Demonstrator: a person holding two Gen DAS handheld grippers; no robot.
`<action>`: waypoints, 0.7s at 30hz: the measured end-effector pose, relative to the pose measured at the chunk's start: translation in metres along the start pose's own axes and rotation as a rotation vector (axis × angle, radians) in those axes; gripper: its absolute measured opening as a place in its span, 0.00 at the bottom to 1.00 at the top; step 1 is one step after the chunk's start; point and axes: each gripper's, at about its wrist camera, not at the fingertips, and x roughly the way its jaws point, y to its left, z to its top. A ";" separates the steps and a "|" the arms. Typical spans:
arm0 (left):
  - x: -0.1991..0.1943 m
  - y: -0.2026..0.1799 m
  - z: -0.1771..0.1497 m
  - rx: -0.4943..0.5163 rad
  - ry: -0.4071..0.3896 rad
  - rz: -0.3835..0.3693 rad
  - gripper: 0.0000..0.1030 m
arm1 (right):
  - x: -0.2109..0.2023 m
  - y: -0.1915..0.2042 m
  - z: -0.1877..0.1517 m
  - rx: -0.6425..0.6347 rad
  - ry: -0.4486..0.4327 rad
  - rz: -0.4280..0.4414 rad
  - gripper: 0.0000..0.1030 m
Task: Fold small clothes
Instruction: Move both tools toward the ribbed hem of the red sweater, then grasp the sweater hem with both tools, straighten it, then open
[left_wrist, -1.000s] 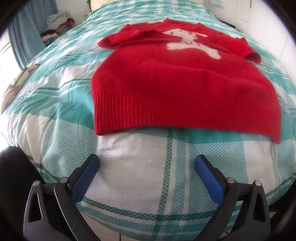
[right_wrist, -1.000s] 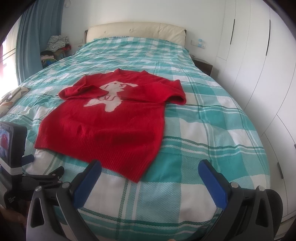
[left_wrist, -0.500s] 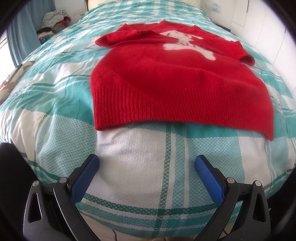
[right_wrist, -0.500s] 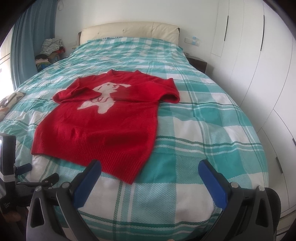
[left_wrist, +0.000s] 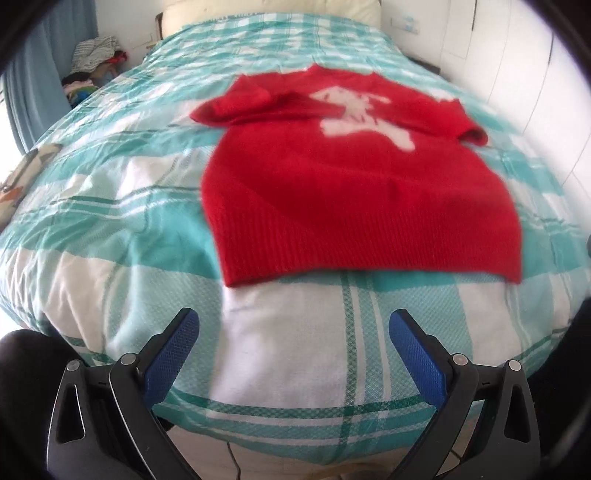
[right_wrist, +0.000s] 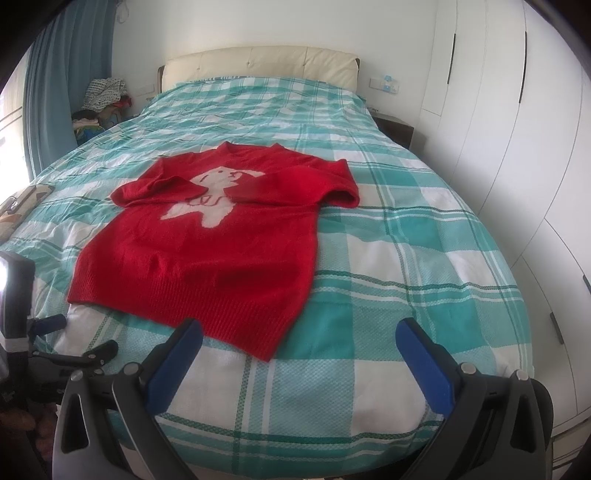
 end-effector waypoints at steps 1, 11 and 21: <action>-0.009 0.011 0.003 -0.018 -0.025 -0.021 1.00 | -0.006 -0.004 0.001 0.005 -0.024 0.012 1.00; 0.040 0.075 0.030 -0.196 0.068 -0.303 0.99 | 0.060 -0.035 -0.025 0.186 0.114 0.385 1.00; 0.057 0.055 0.038 -0.115 0.098 -0.312 0.26 | 0.132 -0.032 -0.034 0.339 0.277 0.492 0.40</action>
